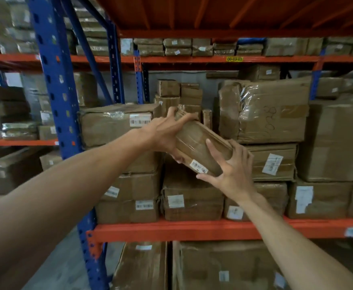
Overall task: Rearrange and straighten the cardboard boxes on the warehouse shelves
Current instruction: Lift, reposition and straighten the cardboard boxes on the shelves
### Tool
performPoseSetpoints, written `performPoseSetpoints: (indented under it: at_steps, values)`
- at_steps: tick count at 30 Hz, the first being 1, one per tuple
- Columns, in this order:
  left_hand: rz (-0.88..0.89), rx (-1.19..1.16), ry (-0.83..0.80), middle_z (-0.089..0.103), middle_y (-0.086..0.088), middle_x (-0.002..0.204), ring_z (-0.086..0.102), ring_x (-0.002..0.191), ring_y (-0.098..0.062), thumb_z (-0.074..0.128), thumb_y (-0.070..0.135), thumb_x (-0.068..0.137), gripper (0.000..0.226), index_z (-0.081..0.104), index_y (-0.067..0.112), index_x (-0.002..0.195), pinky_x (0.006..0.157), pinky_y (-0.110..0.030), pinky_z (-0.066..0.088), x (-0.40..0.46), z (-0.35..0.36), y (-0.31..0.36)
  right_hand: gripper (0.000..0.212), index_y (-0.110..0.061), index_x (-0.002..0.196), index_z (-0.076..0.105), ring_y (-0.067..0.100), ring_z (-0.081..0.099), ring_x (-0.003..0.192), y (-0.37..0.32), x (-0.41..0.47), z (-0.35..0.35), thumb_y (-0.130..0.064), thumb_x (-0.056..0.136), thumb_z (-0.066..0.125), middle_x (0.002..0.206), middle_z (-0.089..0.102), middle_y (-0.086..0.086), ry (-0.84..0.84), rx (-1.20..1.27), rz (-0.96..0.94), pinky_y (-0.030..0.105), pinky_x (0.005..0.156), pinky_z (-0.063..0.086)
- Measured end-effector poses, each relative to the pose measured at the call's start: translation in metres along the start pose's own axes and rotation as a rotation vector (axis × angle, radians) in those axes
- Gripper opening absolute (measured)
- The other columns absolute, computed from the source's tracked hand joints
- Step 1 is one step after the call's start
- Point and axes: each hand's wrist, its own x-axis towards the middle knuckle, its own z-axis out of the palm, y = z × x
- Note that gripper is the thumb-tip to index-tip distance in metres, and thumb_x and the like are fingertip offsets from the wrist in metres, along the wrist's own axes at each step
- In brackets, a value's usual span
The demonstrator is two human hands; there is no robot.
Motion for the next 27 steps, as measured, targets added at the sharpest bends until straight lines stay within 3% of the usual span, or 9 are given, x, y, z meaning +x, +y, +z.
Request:
performPoseSetpoints:
  at_steps: [4,7,11,14,16,17,19,23,27]
  values:
    - [-0.165,-0.264,0.075,0.022,-0.020,0.147,0.060,0.108,-0.051,0.092,0.064,0.044,0.128,0.012,0.055,0.143,0.090,-0.057,0.054,-0.053,0.045,0.009,0.112,-0.036,0.159,0.036,0.045,0.044,0.126,0.003,0.003,-0.027,-0.068,0.065,0.087,0.140,0.046,0.035,-0.167,-0.161,-0.243,0.062,0.101,0.036]
    - [-0.301,-0.397,0.124,0.017,-0.021,0.149,0.062,0.100,-0.054,0.094,0.060,0.047,0.124,0.015,0.052,0.142,0.085,-0.057,0.057,-0.091,0.084,0.023,0.112,-0.039,0.161,0.024,0.049,0.044,0.131,-0.004,-0.001,-0.031,-0.071,0.070,0.081,0.143,0.045,0.035,-0.316,-0.264,-0.376,0.064,0.105,0.036]
    - [-0.355,-0.424,0.116,0.010,-0.022,0.154,0.063,0.102,-0.055,0.094,0.053,0.056,0.118,0.014,0.052,0.143,0.082,-0.055,0.057,-0.114,0.117,0.037,0.105,-0.040,0.161,0.026,0.049,0.043,0.135,-0.001,-0.024,-0.019,-0.073,0.075,0.075,0.146,0.045,0.034,-0.381,-0.272,-0.440,0.067,0.110,0.034]
    - [-0.369,-0.289,0.082,-0.001,-0.028,0.158,0.037,0.134,-0.058,0.088,0.062,0.060,0.118,0.006,0.051,0.145,0.101,-0.061,0.048,-0.120,0.140,0.049,0.084,-0.044,0.162,0.025,0.044,0.041,0.137,0.021,-0.045,-0.007,-0.072,0.090,0.057,0.149,0.043,0.028,-0.369,-0.246,-0.494,0.064,0.112,0.033]
    - [-0.312,-0.014,0.148,-0.016,-0.034,0.158,-0.003,0.149,-0.055,0.075,0.075,0.066,0.122,-0.005,0.042,0.152,0.119,-0.067,0.017,-0.121,0.155,0.056,0.068,-0.047,0.162,0.025,0.040,0.040,0.138,0.037,-0.049,0.002,-0.067,0.099,0.043,0.152,0.040,0.023,-0.346,-0.221,-0.539,0.062,0.114,0.031]
    - [-0.266,0.115,0.195,-0.021,-0.033,0.158,-0.013,0.149,-0.052,0.068,0.080,0.068,0.125,-0.009,0.035,0.156,0.120,-0.068,0.003,-0.119,0.159,0.056,0.065,-0.049,0.161,0.025,0.039,0.038,0.139,0.044,-0.048,0.007,-0.065,0.101,0.039,0.153,0.038,0.021,-0.332,-0.215,-0.542,0.063,0.115,0.029]
    - [-0.151,0.265,0.264,-0.011,-0.032,0.162,-0.005,0.152,-0.050,0.061,0.084,0.070,0.128,-0.005,0.020,0.159,0.122,-0.065,0.001,-0.108,0.163,0.052,0.062,-0.053,0.159,0.026,0.040,0.034,0.143,0.057,-0.043,0.016,-0.066,0.100,0.039,0.157,0.033,0.017,-0.305,-0.209,-0.514,0.068,0.114,0.026]
    - [-0.025,0.382,0.244,0.037,-0.030,0.155,0.032,0.146,-0.048,0.047,0.074,0.087,0.100,0.017,0.007,0.155,0.120,-0.059,0.023,-0.079,0.165,0.039,0.060,-0.057,0.156,0.028,0.044,0.031,0.142,0.073,-0.034,0.033,-0.064,0.099,0.046,0.157,0.029,0.016,-0.323,-0.154,-0.442,0.074,0.108,0.030]
    - [-0.220,0.419,0.016,0.022,-0.027,0.160,0.017,0.150,-0.046,0.029,0.070,0.096,0.093,0.008,0.007,0.161,0.122,-0.058,-0.004,-0.061,0.178,0.032,0.063,-0.053,0.154,0.031,0.044,0.031,0.136,0.069,-0.023,0.062,-0.057,0.096,0.056,0.153,0.033,0.019,-0.334,-0.103,-0.422,0.077,0.104,0.033]
